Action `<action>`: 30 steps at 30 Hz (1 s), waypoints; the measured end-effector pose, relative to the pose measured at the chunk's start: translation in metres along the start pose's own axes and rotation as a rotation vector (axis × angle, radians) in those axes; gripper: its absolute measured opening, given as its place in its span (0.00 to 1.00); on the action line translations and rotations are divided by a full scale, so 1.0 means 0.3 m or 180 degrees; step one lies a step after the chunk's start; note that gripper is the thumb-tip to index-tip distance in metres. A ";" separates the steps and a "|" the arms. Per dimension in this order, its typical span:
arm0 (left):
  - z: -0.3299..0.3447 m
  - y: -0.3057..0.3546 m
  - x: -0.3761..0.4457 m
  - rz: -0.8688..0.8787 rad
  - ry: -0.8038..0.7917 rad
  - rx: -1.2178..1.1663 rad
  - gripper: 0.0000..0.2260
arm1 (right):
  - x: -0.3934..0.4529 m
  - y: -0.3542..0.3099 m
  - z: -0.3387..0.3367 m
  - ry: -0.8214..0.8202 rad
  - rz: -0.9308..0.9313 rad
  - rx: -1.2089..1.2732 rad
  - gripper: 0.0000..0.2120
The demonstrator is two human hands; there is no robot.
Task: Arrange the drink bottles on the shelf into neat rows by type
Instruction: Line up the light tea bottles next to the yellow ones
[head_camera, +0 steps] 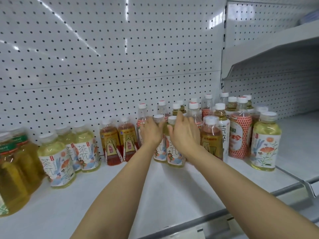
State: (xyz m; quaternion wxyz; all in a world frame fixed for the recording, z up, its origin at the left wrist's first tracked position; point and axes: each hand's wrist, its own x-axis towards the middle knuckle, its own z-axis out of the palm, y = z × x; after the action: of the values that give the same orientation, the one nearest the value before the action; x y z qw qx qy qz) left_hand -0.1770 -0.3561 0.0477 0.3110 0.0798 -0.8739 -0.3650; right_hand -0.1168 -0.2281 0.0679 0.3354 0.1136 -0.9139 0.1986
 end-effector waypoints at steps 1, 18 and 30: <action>-0.003 -0.003 -0.002 -0.0005 0.0038 -0.0038 0.37 | 0.014 -0.003 0.000 -0.0068 0.0068 -0.0025 0.30; -0.232 -0.053 -0.249 -0.0033 0.0574 -0.0641 0.16 | -0.066 -0.017 0.028 0.0196 -0.0383 0.1333 0.22; -0.553 -0.171 -0.439 0.0071 0.1429 -0.0080 0.15 | -0.246 -0.281 0.035 -0.0199 -0.0889 0.2783 0.18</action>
State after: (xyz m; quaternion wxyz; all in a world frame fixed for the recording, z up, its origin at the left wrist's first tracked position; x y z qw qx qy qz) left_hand 0.0229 -0.4425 0.0382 0.5027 0.1455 -0.7789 -0.3456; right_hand -0.0385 -0.3027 0.0361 0.2518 0.3725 -0.7299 0.5149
